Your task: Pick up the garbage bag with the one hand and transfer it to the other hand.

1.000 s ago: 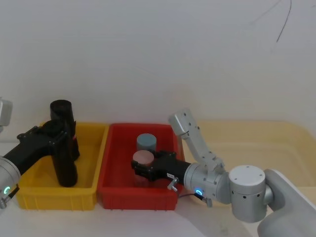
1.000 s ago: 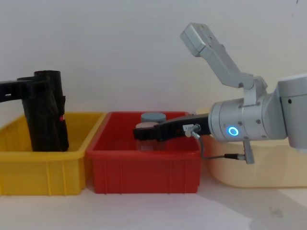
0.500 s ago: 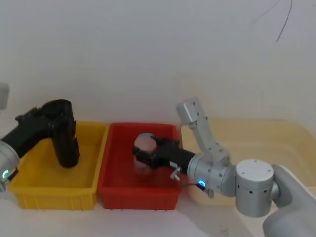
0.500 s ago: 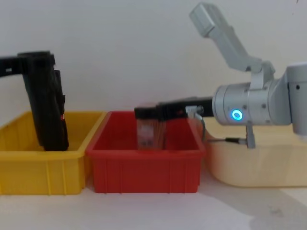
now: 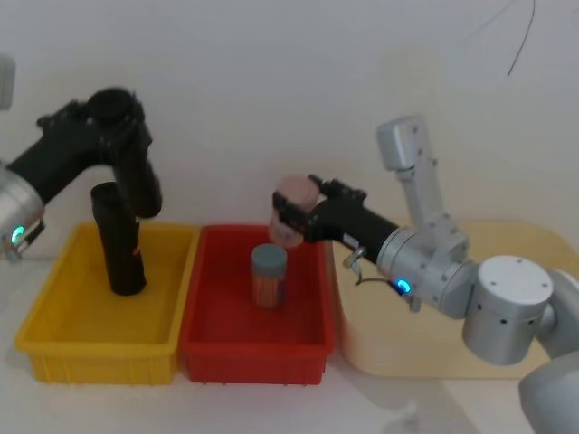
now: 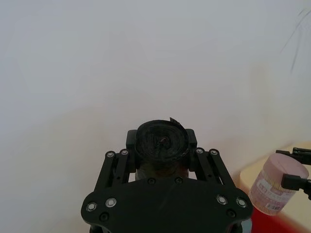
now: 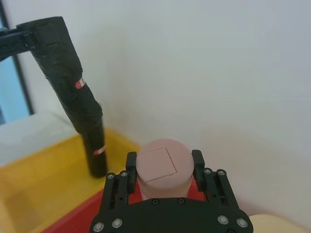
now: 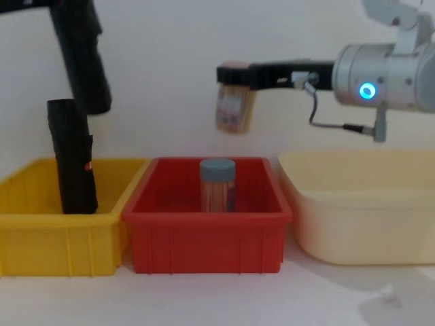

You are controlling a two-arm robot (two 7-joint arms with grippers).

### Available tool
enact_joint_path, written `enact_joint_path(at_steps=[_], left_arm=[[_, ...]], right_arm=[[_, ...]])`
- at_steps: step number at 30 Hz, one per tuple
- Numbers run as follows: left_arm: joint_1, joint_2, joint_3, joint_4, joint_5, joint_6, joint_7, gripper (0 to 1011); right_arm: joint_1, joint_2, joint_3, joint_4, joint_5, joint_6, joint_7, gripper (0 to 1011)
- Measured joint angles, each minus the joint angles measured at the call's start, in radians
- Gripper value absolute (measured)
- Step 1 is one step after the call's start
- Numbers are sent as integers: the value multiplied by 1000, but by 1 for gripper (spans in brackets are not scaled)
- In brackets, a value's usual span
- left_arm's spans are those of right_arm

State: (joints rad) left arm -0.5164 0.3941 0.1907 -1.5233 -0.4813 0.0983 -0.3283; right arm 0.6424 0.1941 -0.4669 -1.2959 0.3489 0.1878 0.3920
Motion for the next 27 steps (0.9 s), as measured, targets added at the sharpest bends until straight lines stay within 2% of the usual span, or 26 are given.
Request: enact_joint_path(at_steps=[4,8,15,17,18,23,25,26,27], left_arm=[[-62,-14,20,31,1,-21,-28,544],[-147,-42,51,89,1,-51,-69,544],[-245,-87,95,181,-2,-96,-133,544],[-293,-116,118,238,-6,-119,-165,544],[-293,-116,118,238,-6,-119,-165,544],[-382,-177,163,367,-16,-165,-237,544],[-393,-186,169,384,-18,-170,-245,544],[-417,-206,181,428,-21,-183,-268,544],[-424,-212,184,440,-23,-190,-278,544]], right_arm=[[-4,16,28,-36,-3,-14,-29,659],[-10,32,52,-63,-12,-21,-56,658],[-30,60,98,-97,-29,-27,-107,659],[-39,70,114,-105,-35,-27,-125,658],[-41,71,117,-106,-38,-27,-130,659],[-61,90,150,-112,-48,-25,-164,658],[-70,99,164,-112,-52,-20,-180,658],[-77,105,175,-110,-54,-16,-188,659],[-77,105,175,-110,-54,-16,-188,659]])
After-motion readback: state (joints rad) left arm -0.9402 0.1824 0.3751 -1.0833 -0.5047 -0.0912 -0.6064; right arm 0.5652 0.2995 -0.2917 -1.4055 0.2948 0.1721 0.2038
